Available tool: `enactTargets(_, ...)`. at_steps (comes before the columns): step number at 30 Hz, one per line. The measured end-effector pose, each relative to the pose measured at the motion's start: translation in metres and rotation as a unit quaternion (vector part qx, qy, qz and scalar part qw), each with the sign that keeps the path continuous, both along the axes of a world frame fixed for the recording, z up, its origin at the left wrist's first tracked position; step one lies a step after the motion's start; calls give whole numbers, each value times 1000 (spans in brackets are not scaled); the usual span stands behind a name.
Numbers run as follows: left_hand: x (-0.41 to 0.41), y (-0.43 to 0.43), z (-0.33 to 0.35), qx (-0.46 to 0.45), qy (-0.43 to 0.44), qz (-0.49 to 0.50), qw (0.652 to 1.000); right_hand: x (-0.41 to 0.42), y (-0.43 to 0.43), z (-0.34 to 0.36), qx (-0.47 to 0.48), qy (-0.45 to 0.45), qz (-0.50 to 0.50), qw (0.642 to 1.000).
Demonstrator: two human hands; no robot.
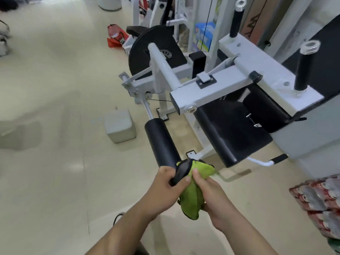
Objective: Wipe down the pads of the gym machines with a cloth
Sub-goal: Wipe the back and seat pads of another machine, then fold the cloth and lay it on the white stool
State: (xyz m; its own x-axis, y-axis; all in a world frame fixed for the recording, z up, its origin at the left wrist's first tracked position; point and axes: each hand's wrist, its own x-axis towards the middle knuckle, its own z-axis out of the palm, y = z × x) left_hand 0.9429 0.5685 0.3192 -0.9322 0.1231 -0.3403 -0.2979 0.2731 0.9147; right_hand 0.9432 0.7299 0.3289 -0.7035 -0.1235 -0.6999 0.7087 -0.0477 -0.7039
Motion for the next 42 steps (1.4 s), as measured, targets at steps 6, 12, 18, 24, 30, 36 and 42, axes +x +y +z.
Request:
enactTargets(6,-36,-122,-18,-77,32,13,996,-39,-116,-22,35,-21,12,999)
enactTargets(12,-94,-251,-26,-184,78,-2,980,-89,-249,-38,74,-36,-20,996)
enactTargets(18,-167,-331,-3,-188,101,-110,971,-134,-323,-28,182,94,12,979)
enactTargets(24,-245,-370,19,-231,112,-268,929,-221,-341,-3,266,319,267,869)
enactTargets(30,-321,-416,32,-242,112,-214,940,-319,-368,10,282,306,271,868)
enactTargets(36,-392,-481,54,-329,-1,-323,887,-383,-411,16,180,242,289,908)
enactTargets(42,-494,-567,40,-354,12,-322,878,-450,-472,1,206,245,222,921)
